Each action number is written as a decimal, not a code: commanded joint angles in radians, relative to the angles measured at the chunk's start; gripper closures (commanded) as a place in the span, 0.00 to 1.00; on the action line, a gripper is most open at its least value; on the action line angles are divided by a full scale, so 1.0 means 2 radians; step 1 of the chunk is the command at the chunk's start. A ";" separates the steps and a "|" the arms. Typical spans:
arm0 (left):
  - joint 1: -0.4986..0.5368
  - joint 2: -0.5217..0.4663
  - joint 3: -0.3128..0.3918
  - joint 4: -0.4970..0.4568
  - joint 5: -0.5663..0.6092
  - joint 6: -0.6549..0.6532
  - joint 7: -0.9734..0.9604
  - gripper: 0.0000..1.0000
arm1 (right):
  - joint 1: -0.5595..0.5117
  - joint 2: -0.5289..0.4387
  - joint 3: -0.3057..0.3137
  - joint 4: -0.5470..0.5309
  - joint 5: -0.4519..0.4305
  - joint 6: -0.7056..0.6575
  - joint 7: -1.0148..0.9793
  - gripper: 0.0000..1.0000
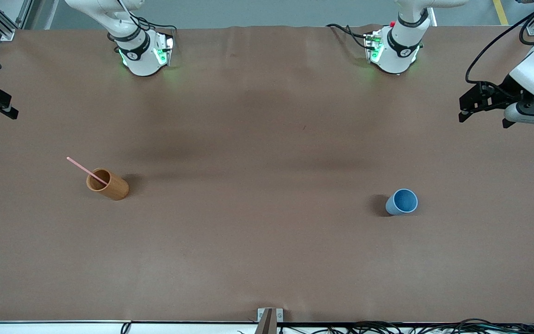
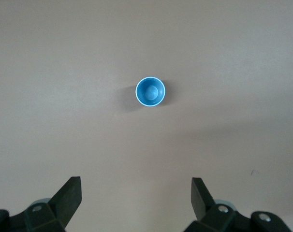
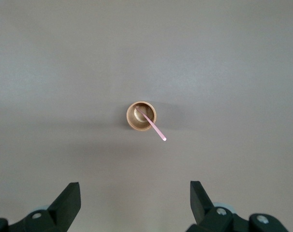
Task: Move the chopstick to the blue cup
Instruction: 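Move the left gripper toward the blue cup while the right gripper reaches the chopstick, then grasp the blue cup with the left gripper while the right gripper grasps the chopstick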
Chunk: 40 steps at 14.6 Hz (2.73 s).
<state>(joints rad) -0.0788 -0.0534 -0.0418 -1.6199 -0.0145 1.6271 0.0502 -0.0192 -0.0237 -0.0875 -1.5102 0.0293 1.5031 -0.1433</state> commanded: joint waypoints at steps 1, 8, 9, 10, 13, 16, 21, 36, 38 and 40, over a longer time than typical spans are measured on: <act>0.000 0.006 -0.001 0.017 0.001 -0.013 -0.004 0.00 | -0.010 -0.006 0.005 -0.003 0.008 0.002 -0.003 0.00; 0.000 0.013 -0.001 0.015 0.003 -0.013 -0.004 0.00 | -0.010 -0.006 0.005 -0.003 0.008 0.002 -0.003 0.00; 0.000 0.030 -0.001 0.017 0.003 -0.009 -0.004 0.00 | -0.010 -0.006 0.005 -0.003 0.008 0.002 -0.003 0.00; 0.003 0.042 -0.001 0.018 -0.001 -0.001 -0.001 0.00 | -0.010 -0.006 0.005 -0.003 0.008 0.002 -0.004 0.00; 0.006 0.097 0.002 0.006 -0.014 0.054 0.006 0.00 | -0.025 -0.005 0.004 -0.012 0.009 0.005 -0.009 0.00; 0.007 0.137 0.003 -0.020 -0.013 0.127 0.006 0.00 | -0.059 -0.005 0.004 -0.059 0.042 0.033 -0.027 0.00; 0.009 0.189 0.003 -0.101 -0.013 0.286 0.004 0.00 | -0.101 -0.006 0.004 -0.166 0.089 0.134 -0.070 0.05; 0.004 0.273 0.003 -0.131 -0.010 0.415 -0.022 1.00 | -0.122 0.019 0.003 -0.345 0.221 0.338 -0.145 0.46; -0.001 0.266 -0.001 -0.121 -0.007 0.408 -0.047 1.00 | -0.126 0.029 0.003 -0.345 0.237 0.338 -0.156 0.53; -0.002 0.255 -0.019 -0.095 -0.003 0.362 -0.088 1.00 | -0.128 0.037 0.003 -0.346 0.252 0.338 -0.156 0.56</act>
<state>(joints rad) -0.0730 0.4959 -0.0519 -1.8505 -0.0264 2.4354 -0.0518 -0.2556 0.0433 -0.0921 -2.1849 0.4830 2.1655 -0.4244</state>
